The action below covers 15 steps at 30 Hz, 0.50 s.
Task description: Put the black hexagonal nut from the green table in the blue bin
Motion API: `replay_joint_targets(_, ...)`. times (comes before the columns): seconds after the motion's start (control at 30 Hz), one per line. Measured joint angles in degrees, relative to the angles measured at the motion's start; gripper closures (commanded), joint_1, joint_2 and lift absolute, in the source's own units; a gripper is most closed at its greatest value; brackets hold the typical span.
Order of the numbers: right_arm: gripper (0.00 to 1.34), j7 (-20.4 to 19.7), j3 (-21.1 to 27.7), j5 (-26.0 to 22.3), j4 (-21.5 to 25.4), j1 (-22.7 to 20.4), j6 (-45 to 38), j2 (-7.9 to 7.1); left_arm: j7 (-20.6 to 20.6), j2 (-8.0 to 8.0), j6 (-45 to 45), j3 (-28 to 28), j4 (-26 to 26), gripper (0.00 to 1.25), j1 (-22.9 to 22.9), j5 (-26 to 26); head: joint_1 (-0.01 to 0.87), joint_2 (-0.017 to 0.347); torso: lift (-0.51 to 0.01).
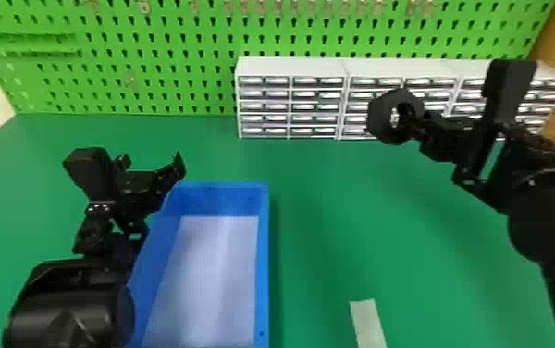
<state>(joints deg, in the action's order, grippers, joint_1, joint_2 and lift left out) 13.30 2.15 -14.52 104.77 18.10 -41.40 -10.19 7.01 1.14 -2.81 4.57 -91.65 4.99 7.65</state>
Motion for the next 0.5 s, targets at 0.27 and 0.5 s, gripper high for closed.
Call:
replay_joint_targets(0.27,1.09,0.03,-2.9,-0.71,-0.2,0.47,-0.15,0.14,-0.04,0.0,0.0,-0.08,0.11,0.17,0.08,0.0,0.686,0.051,-0.097)
replay_joint_targets(0.5,1.09,0.05,-5.09,-0.43,-0.27,0.54,0.91,0.53,-0.06,0.0,0.0,-0.09,0.16,0.17,0.11,0.0,0.686,0.051,-0.097)
